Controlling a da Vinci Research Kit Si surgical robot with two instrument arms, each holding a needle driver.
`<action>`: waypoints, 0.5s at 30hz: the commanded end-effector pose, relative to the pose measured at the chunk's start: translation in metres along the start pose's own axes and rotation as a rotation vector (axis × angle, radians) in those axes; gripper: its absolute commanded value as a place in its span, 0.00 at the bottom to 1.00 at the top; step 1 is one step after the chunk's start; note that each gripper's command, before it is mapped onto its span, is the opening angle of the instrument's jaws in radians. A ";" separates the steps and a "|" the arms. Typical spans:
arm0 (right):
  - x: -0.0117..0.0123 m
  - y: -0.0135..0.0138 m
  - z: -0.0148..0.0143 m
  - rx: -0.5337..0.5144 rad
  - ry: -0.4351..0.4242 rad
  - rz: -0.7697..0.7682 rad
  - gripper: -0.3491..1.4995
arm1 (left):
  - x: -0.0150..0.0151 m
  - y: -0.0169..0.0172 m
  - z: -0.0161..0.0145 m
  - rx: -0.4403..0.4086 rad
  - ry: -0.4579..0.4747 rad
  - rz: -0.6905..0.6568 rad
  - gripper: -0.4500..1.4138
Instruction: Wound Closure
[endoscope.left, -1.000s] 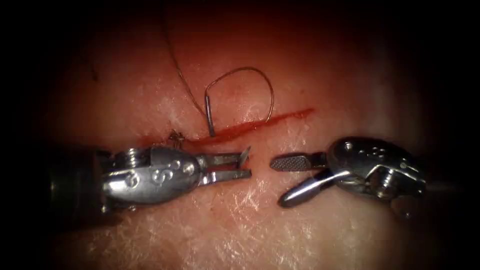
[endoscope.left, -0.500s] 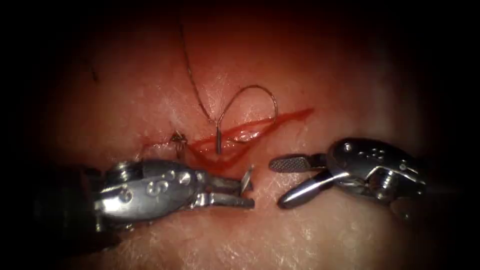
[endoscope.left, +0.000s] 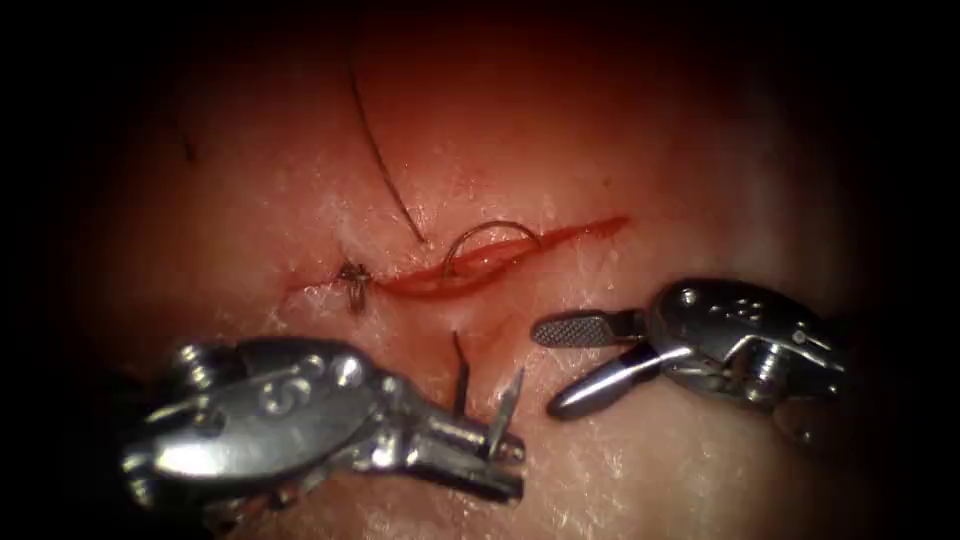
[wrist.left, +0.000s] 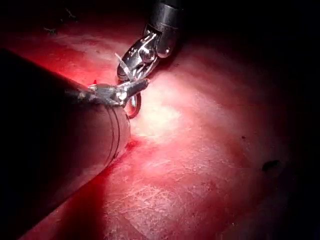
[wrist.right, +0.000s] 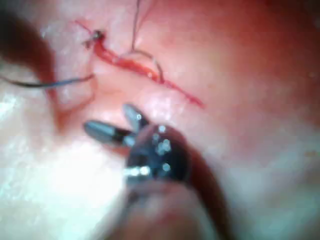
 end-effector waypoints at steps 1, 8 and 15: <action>-0.0006 0.0001 0.0009 0.003 0.001 0.001 0.84 | 0.0001 0.0000 0.0002 -0.010 0.006 -0.002 0.00; -0.0007 0.0001 0.0012 0.000 0.001 0.000 0.84 | 0.0044 0.0031 -0.0031 -0.004 0.048 0.136 0.00; -0.0005 0.0001 0.0013 0.001 0.013 0.001 0.84 | 0.0068 0.0033 -0.0054 0.226 0.031 0.481 0.00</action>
